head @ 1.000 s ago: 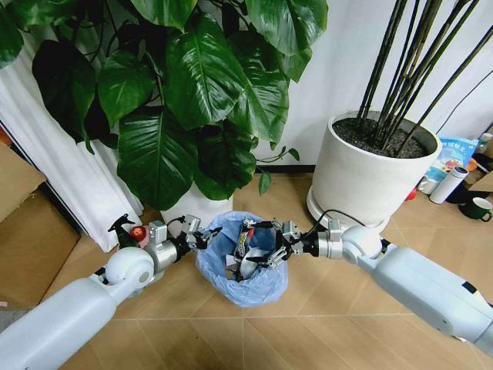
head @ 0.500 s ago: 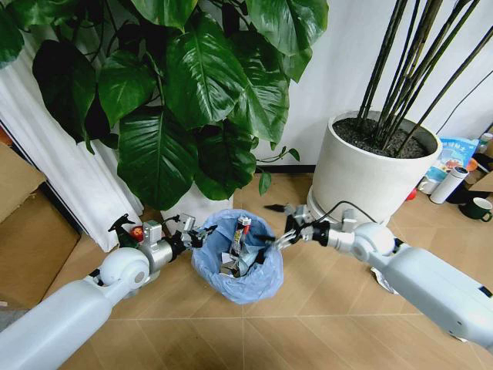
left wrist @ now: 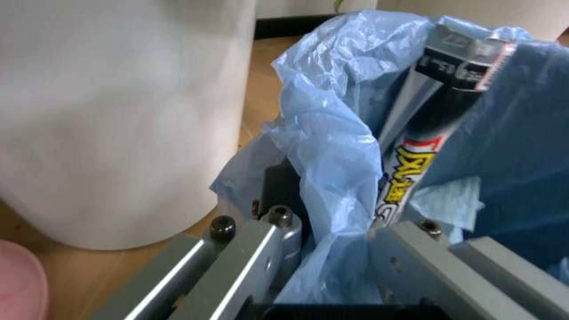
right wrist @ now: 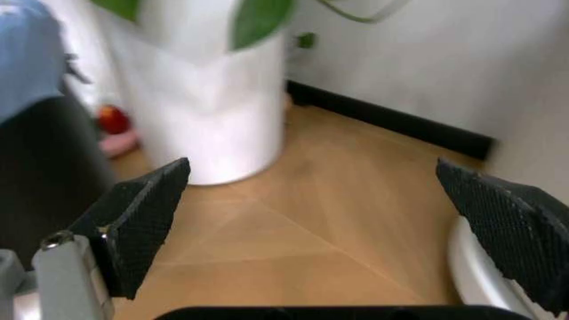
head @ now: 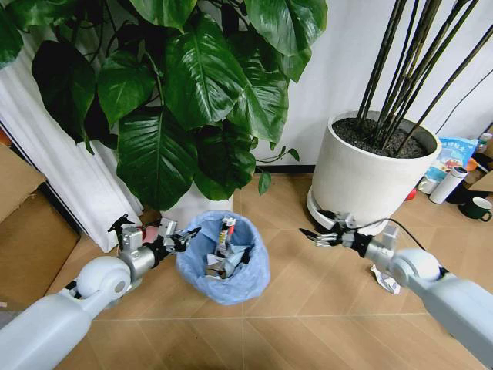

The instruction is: Pick up the trash bin and place the garbage on the floor into it.

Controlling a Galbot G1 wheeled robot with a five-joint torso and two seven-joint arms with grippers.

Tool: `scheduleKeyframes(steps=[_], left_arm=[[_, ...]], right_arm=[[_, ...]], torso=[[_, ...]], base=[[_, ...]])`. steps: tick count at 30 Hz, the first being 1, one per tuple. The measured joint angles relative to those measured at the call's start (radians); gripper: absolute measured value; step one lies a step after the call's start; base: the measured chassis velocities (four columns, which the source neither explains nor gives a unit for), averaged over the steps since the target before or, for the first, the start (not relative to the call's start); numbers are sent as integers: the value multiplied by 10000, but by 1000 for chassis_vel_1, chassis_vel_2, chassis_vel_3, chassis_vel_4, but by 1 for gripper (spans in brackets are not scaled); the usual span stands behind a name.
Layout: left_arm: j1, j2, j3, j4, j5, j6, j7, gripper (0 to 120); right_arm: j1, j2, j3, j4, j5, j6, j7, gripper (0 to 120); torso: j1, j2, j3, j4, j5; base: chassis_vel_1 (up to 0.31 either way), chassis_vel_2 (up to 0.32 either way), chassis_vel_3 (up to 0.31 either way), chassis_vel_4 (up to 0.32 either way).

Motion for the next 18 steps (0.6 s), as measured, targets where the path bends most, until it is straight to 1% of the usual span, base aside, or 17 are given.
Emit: scheduleKeyframes(steps=[3, 4, 6, 8, 9, 11, 13, 14, 18], left_arm=[[144, 51, -143, -98, 14, -21, -11, 0], [144, 51, -143, -98, 14, -21, -11, 0], [265, 64, -302, -108, 21, -46, -58, 0], [384, 85, -416, -100, 25, -69, -75, 0], [384, 85, -416, -100, 25, -69, -75, 0], [482, 138, -501, -96, 49, -101, -77, 0], [542, 168, -561, -103, 57, -110, -84, 0], [542, 168, -561, -103, 57, -110, -84, 0], [553, 134, -567, -116, 79, -116, -116, 0]], right_arm=[[-1195, 270, 1341, 127, -390, 58, 195, 100], [-1195, 270, 1341, 127, -390, 58, 195, 100], [-2226, 573, 2363, 422, -704, 80, 334, 100], [-3002, 855, 3110, 640, -877, 99, 343, 100], [-3002, 855, 3110, 640, -877, 99, 343, 100], [-3533, 1154, 3713, 719, -1168, 215, 314, 100], [-4048, 1512, 4304, 737, -1513, 429, 284, 100], [-4048, 1512, 4304, 737, -1513, 429, 284, 100], [-4701, 1893, 4970, 844, -1839, 702, 209, 100]], torso=[[0, 0, 0, -2, -1], [0, 0, 0, -2, -1], [0, 0, -1, -6, -3], [0, 0, -1, -6, 1], [0, 0, -1, -6, 1], [0, 1, -1, -4, -5], [0, 1, -1, -2, 1], [0, 1, -1, -2, 1], [0, 1, 0, -1, -3]], base=[[0, 0, 0, 0], [0, 0, 0, 0], [0, 0, 0, 0], [0, 0, 0, 0], [0, 0, 0, 0], [0, 0, 0, 0], [0, 0, 0, 0], [0, 0, 0, 0], [0, 0, 0, 0]])
